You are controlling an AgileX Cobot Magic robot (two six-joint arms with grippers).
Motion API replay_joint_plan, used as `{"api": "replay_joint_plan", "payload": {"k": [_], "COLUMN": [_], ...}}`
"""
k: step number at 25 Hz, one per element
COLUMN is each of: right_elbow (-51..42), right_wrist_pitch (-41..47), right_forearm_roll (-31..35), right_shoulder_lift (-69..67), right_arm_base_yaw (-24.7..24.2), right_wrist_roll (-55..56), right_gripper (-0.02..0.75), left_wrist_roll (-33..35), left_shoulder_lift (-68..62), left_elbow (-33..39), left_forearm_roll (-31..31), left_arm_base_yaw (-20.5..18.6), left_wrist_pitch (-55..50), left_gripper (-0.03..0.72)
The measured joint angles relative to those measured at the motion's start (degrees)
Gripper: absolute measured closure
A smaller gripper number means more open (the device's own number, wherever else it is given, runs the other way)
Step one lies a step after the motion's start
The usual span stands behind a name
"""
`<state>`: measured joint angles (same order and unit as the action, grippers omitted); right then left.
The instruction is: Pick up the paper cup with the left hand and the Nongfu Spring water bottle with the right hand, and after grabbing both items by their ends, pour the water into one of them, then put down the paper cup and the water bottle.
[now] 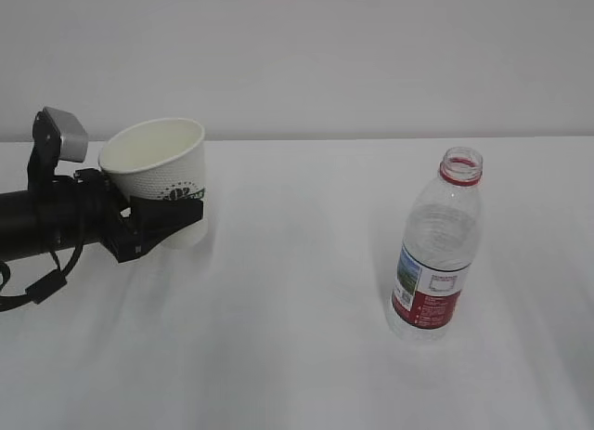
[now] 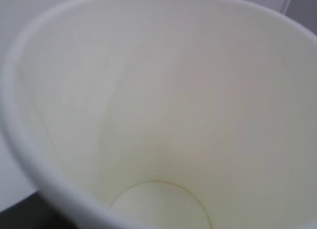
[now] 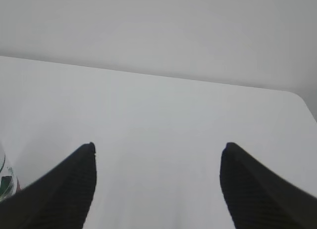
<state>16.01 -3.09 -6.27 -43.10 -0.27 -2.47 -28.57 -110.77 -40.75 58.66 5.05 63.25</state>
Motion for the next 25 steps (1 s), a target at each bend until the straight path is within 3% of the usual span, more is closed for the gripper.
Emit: {"api": "replay_joint_plan", "payload": {"k": [9,21,25], "right_elbow": [0.0,0.0,0.0], "right_wrist_pitch": [0.7,1.2,1.2], "right_forearm_roll": [-0.9,-2.7,-3.6], "right_shoulder_lift": [0.0,0.0,0.0], "right_arm_base_yaw": [0.0,0.0,0.0], "right_wrist_roll": [0.1,2.0,2.5], "right_gripper": [0.15,0.15,0.15], "left_wrist_roll": [-0.1,-1.4,-1.5], "left_shoulder_lift": [0.0,0.0,0.0], "left_elbow": [0.0,0.0,0.0], "left_forearm_roll": [7.4,10.4,11.0], "left_arm_base_yaw": [0.0,0.1,2.4], "left_wrist_pitch": [0.6,2.1,2.1], "left_gripper": [0.158,0.159,0.159]}}
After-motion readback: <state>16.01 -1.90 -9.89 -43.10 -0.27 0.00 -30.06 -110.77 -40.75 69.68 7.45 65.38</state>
